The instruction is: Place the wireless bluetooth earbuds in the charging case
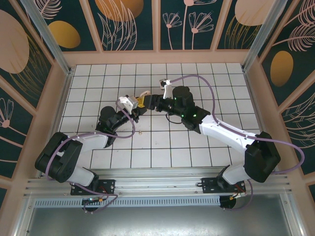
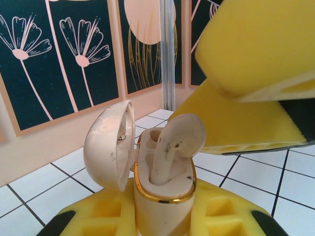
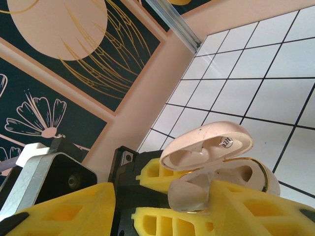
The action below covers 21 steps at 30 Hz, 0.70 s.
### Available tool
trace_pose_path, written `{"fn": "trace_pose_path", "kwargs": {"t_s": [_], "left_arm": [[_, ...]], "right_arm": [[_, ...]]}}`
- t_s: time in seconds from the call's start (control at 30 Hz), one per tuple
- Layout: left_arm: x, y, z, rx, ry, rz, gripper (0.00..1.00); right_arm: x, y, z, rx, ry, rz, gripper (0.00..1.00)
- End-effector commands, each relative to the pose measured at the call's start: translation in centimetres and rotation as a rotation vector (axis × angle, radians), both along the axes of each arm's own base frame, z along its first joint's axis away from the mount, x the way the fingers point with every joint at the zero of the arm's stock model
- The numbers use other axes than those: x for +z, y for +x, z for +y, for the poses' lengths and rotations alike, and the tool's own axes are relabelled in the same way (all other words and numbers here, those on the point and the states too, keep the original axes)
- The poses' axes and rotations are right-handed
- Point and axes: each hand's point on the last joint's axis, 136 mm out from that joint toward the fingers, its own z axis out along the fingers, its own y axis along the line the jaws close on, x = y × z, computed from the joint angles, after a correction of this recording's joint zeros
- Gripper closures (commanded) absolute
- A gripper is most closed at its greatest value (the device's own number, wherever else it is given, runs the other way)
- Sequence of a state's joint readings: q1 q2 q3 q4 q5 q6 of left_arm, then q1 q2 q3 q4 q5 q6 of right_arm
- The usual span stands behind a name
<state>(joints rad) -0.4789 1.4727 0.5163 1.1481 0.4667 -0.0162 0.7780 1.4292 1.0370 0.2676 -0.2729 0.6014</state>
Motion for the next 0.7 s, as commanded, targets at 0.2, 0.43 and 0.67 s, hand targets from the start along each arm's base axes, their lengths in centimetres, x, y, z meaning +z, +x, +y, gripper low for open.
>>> {"fn": "trace_pose_path", "kwargs": {"t_s": [0.2,0.43,0.67], "left_arm": [[3.6,-1.1,-0.2,-0.035,-0.063,-0.098,0.87],[3.6,-1.1,-0.3,-0.045,-0.062,-0.091,0.88],[3.5,-1.1,-0.3,-0.044,-0.059,-0.089,0.88]], "right_arm": [[2.9,1.0,-1.7,-0.072,0.02,-0.065,0.45],[2.9,0.7,-1.8,-0.063,0.034,-0.065,0.47],[2.9,0.6,-1.5,-0.034,0.043,-0.064,0.67]]}}
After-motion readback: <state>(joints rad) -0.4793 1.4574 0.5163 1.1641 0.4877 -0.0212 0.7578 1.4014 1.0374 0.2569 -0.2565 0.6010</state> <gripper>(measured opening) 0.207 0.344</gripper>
